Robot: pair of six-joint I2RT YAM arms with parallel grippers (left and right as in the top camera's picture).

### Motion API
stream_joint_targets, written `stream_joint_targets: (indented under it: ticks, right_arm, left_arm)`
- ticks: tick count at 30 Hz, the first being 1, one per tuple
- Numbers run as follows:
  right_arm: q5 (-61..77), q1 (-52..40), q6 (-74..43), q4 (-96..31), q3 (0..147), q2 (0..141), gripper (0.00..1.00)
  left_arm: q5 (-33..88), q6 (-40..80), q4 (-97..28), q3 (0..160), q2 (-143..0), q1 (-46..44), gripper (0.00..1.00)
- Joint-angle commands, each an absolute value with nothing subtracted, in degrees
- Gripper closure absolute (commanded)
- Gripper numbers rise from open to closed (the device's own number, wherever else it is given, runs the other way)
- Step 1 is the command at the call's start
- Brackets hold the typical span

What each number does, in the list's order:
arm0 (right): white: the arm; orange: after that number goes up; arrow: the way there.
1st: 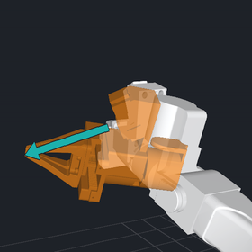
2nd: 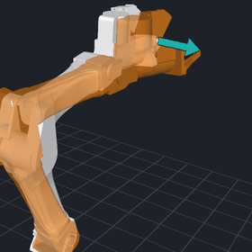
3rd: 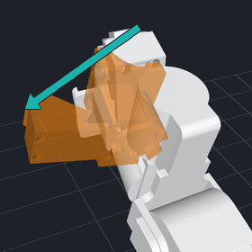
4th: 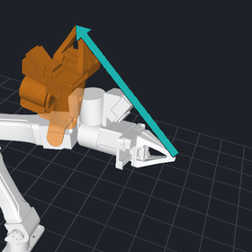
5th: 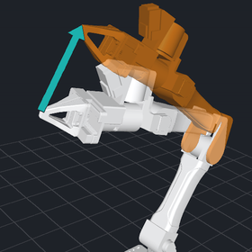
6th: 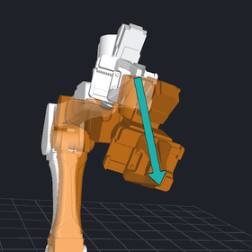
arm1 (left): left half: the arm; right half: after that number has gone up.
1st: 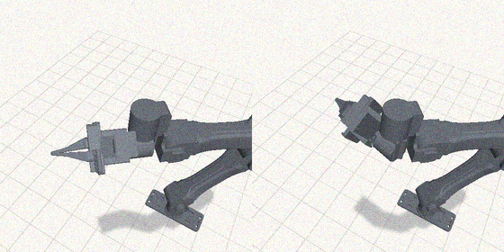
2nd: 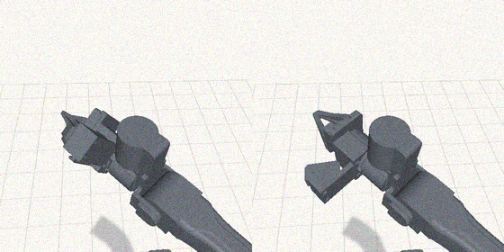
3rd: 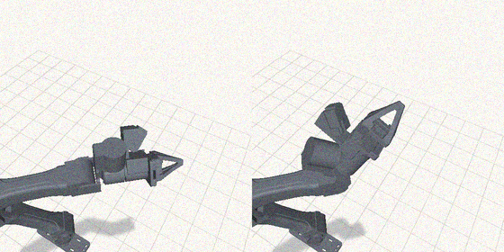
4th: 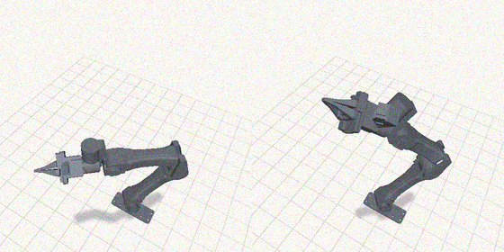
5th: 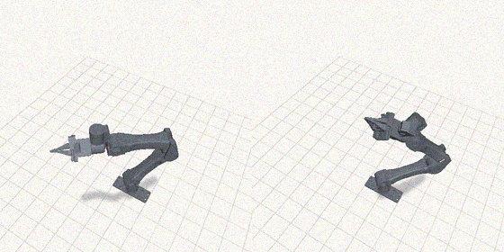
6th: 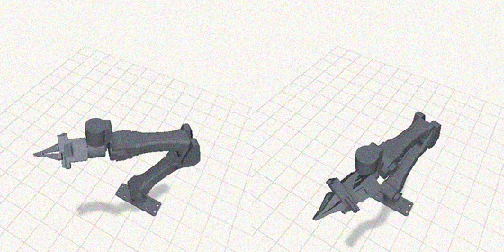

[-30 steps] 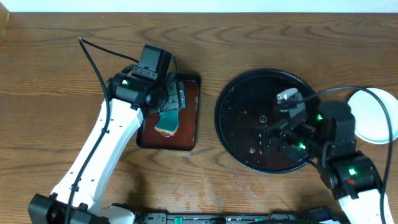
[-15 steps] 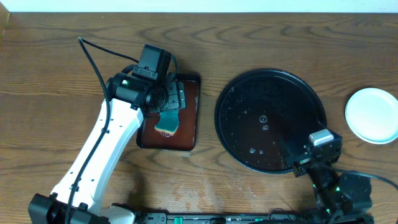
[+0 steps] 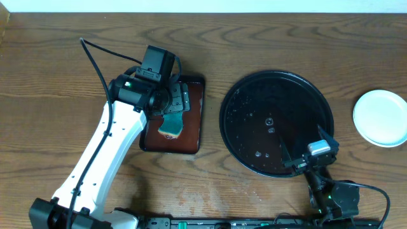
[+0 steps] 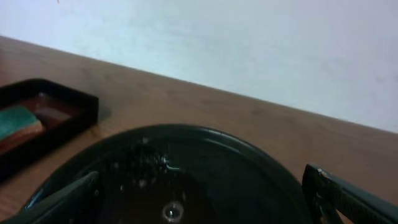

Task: Clean dirty plates on tray and stack at the side

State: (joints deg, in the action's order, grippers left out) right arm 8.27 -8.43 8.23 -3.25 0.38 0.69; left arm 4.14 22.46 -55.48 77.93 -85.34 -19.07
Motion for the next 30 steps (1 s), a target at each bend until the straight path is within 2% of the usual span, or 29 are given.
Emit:
stream_joint_targets:
  ticks: [1,20,24,30]
  right_arm:
    - [7.9,-8.2,8.9,-3.6,0.3,0.5,0.01]
    - [7.9,-8.2,8.9,-3.6,0.3,0.5,0.01]
    - [7.9,-8.2,8.9,-3.6,0.3,0.5,0.01]
    - [7.9,-8.2,8.9,-3.6,0.3,0.5,0.01]
  left_arm:
    - [4.0,22.2,-55.6,79.3,-85.2,-19.0,0.16]
    - [3.4,22.1,-56.8,79.0,-83.9,-19.1,0.16]
    - [-1.1,22.2,-53.8,74.8,-73.7,-19.0,0.16]
    - [-5.4,22.2,-36.3,61.2,-56.5,-15.1,0.16]
